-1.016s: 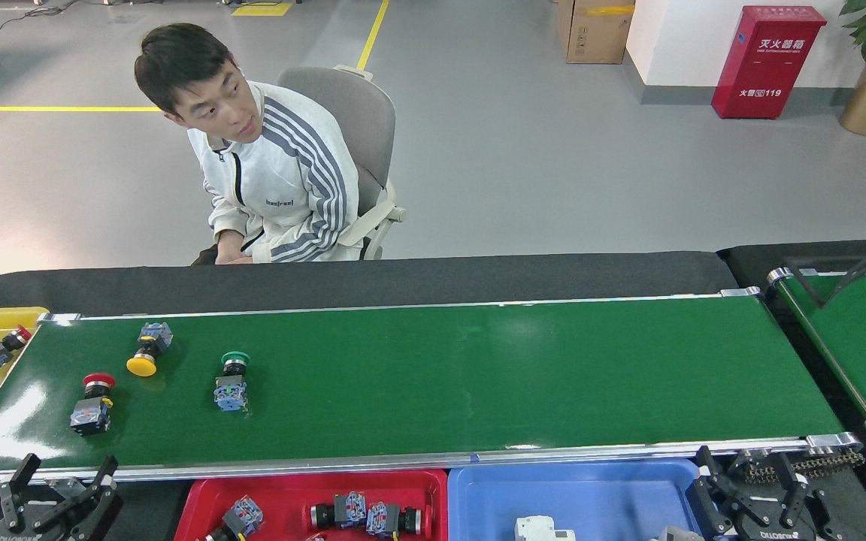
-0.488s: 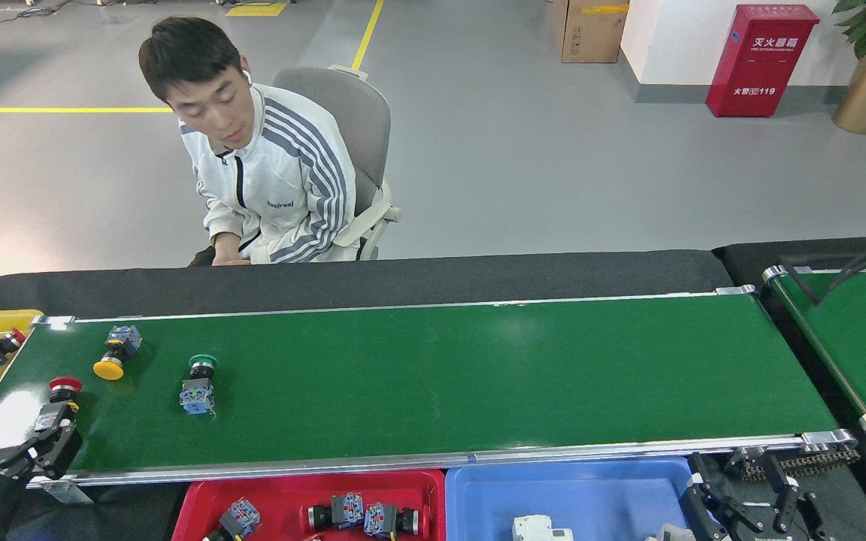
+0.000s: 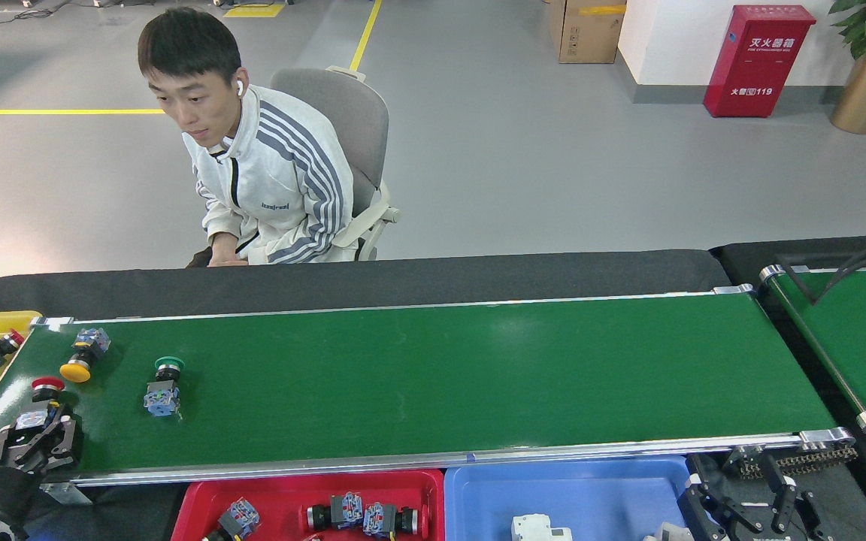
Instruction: Pick switch part from conveyor to tray
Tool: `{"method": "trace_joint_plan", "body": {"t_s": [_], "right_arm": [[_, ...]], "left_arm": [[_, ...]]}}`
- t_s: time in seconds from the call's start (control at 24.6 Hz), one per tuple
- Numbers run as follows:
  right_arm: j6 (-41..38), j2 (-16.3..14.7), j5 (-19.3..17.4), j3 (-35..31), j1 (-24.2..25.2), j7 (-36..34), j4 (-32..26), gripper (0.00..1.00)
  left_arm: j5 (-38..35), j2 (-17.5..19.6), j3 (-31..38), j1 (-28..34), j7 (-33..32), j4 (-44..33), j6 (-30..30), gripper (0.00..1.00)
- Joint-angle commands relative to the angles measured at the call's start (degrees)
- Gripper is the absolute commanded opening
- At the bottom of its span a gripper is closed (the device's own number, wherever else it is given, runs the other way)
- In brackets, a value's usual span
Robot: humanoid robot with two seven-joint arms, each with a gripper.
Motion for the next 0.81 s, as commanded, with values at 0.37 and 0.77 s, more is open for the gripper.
{"method": "trace_joint_plan", "body": {"t_s": [0.37, 0.77], "right_arm": [[0.0, -0.4, -0.2, -0.5, -0.8, -0.5, -1.1, 1.0], [-0.2, -0.5, -0.2, -0.5, -0.9, -0.5, -1.5, 1.0]], "left_arm": [[-0.1, -5.2, -1.2, 29.5, 1.4, -45.6, -15.4, 0.32], [-0.7, -8.2, -5.5, 31.4, 1.2, -48.0, -13.7, 1.0]]}}
